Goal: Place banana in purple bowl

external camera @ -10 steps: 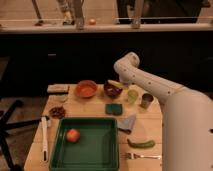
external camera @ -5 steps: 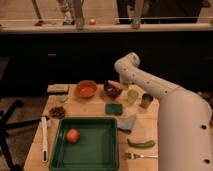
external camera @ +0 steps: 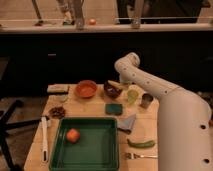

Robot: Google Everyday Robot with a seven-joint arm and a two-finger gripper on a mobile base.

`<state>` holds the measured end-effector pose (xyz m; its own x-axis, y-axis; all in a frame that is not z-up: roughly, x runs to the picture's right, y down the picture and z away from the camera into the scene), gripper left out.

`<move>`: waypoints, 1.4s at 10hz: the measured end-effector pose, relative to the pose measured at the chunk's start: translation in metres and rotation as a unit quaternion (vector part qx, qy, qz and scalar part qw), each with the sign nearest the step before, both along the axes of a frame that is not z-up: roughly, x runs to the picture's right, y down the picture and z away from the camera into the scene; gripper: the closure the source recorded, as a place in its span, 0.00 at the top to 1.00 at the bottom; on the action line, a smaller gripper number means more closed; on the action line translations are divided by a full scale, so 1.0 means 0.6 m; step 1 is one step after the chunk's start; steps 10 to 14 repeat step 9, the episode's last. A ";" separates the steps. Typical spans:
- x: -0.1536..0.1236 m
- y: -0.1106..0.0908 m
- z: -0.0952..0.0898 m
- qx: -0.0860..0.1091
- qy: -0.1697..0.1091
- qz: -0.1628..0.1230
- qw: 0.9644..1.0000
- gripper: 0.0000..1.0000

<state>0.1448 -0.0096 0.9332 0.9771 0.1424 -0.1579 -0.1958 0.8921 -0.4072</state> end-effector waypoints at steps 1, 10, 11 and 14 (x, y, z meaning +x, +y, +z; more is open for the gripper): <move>0.000 0.000 0.000 0.000 0.000 0.000 1.000 0.43; 0.000 0.000 0.000 0.000 0.000 0.000 1.000 0.80; 0.000 0.000 0.000 0.000 0.000 0.000 1.000 0.80; 0.000 0.000 0.000 0.000 0.000 0.000 1.000 0.80</move>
